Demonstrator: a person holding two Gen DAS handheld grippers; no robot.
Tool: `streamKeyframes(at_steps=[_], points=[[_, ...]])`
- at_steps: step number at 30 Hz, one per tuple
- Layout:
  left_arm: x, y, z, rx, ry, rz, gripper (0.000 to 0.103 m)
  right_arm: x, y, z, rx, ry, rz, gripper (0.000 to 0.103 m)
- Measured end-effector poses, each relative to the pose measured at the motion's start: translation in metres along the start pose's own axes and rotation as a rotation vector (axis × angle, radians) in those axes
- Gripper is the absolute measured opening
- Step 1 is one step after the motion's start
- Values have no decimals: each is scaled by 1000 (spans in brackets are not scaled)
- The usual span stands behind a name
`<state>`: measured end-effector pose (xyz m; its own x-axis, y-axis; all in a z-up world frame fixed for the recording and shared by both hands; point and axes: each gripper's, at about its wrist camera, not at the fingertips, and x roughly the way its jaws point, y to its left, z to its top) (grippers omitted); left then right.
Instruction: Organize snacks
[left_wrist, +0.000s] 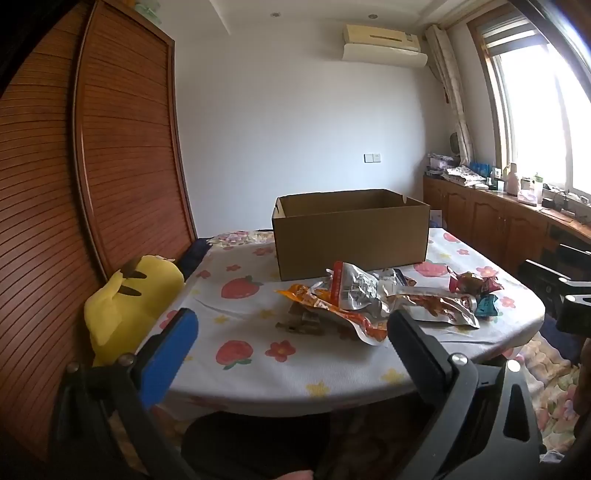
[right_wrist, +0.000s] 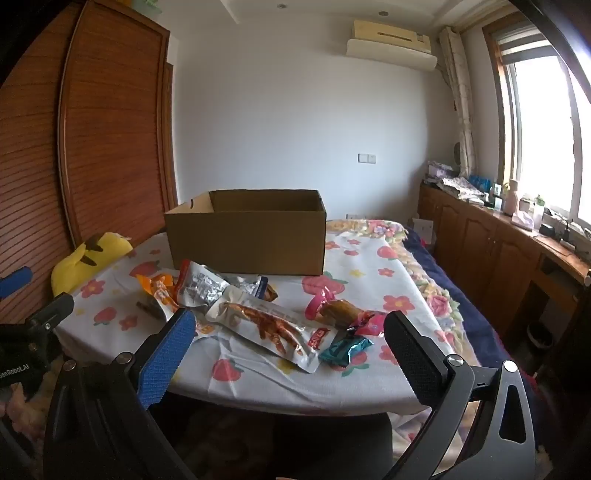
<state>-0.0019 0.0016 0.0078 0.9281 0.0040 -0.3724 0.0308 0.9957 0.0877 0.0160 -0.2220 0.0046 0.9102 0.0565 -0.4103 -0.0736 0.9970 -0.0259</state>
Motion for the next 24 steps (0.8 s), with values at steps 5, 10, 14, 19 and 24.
streamKeyframes(at_steps=[5, 10, 14, 19, 24], points=[[-2, 2, 1, -3, -3, 1, 103, 2, 1, -2, 1, 0, 0, 103], [-3, 0, 0, -3, -7, 4, 103, 0, 0, -1, 1, 3, 1, 103], [-3, 0, 0, -3, -9, 5, 103, 1, -1, -2, 4, -2, -3, 103], [-3, 1, 1, -2, -10, 5, 103, 0, 0, -2, 4, -3, -3, 103], [-3, 0, 0, -3, -11, 5, 103, -2, -2, -2, 6, -2, -2, 103]])
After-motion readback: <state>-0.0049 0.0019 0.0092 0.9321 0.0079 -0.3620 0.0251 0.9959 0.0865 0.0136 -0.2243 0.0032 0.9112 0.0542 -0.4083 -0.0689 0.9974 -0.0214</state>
